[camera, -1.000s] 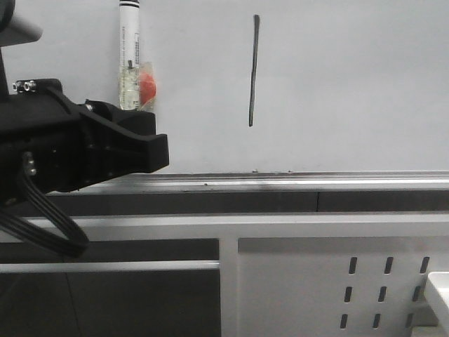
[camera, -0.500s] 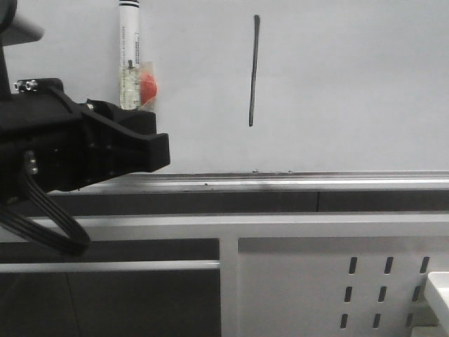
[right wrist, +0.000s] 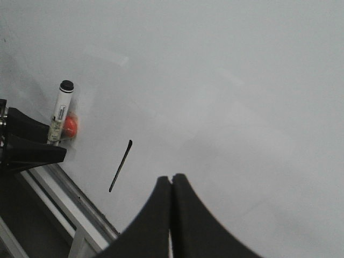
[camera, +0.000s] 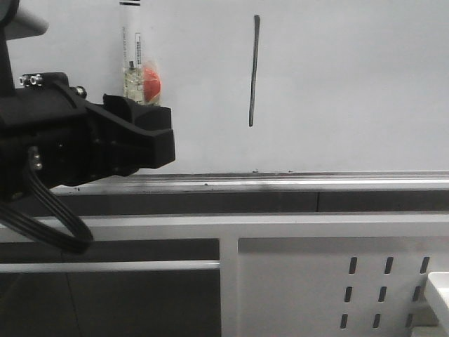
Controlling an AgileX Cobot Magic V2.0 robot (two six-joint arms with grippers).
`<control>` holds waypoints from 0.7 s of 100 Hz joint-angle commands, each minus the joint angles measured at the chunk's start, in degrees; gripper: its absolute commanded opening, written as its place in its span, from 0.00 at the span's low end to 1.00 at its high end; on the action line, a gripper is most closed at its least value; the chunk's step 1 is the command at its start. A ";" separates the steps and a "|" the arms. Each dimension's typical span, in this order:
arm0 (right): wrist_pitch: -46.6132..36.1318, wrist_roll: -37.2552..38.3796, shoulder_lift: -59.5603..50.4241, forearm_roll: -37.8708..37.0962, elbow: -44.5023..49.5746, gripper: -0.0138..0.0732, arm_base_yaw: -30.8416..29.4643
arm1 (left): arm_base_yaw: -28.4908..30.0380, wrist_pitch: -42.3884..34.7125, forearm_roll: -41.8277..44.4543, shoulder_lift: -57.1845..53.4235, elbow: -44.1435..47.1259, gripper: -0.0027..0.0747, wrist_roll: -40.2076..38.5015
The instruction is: Write number 1 on whiteboard
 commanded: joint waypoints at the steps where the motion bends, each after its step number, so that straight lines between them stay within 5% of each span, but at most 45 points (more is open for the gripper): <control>1: -3.06 0.01 -0.18 -2.10 -1.38 0.08 0.04 | 0.17 -13.06 -0.19 -1.67 -0.94 0.43 -0.15; 43: -3.16 0.01 -0.44 -2.10 -1.38 0.08 0.04 | 0.17 -13.06 -0.48 -9.46 6.57 0.39 1.70; 50: -3.70 0.01 -1.40 -2.10 -1.38 0.08 0.04 | 0.17 -13.06 2.75 -11.02 8.12 0.29 1.70; 60: -5.87 0.01 -4.44 -2.10 -0.68 0.08 0.04 | 0.17 -13.06 7.23 -14.26 11.00 0.01 1.70; 70: -7.61 0.01 -9.60 -2.10 1.34 0.08 0.04 | 0.17 -13.06 9.99 -19.34 13.96 0.01 1.85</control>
